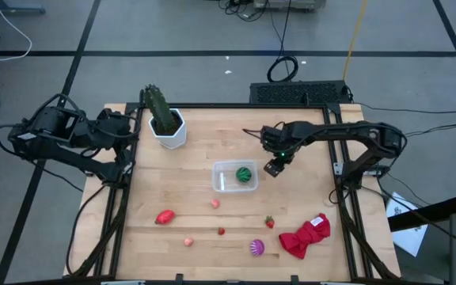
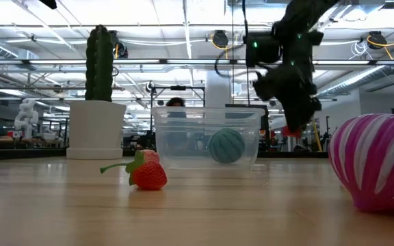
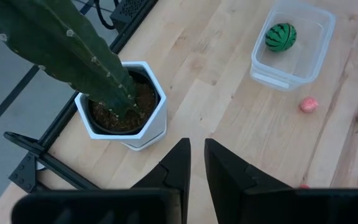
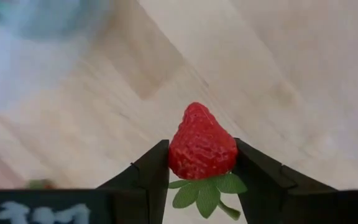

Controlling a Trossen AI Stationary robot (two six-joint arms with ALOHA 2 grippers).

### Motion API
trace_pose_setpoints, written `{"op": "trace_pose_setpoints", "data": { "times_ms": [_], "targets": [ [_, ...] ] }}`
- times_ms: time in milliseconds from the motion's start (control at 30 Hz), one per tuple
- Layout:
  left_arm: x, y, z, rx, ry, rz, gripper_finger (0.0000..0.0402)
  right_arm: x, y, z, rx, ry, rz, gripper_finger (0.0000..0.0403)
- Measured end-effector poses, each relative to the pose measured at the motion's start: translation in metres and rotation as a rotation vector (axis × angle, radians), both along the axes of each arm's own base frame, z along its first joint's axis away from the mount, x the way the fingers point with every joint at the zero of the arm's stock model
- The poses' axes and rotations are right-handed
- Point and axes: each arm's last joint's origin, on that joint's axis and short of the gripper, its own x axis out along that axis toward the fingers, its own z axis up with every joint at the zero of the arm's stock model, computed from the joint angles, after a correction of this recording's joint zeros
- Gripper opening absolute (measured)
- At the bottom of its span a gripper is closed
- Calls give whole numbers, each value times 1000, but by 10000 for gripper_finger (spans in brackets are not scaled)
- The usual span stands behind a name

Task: Pick and placing Produce into tupperware
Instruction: Put the top strawberry into the transparent bin

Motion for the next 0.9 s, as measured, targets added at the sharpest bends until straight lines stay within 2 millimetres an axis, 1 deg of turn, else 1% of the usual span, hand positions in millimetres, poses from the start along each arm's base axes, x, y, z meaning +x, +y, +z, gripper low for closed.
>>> {"op": "trace_pose_setpoints", "data": {
  "times_ms": [133,333,400,467,533,600,767,900],
  "targets": [
    [0,0,0,3,0,2,51,14,4,33,3,-124,26,145],
    [1,0,0,4,4,2,51,38,16,86,-44,-307,111,145],
    [2,0,0,4,7,2,51,43,20,99,-57,-366,129,146],
    [3,0,-1,5,10,2,51,48,25,107,-64,-415,142,146],
    [3,0,-1,8,10,4,51,54,30,110,-66,-454,154,146],
    [4,0,-1,10,10,5,51,61,35,108,-49,-472,175,146],
    [3,0,-1,9,9,8,51,79,44,91,35,-481,229,147],
    [3,0,-1,6,7,10,51,93,47,84,79,-528,264,147]
  ]
}}
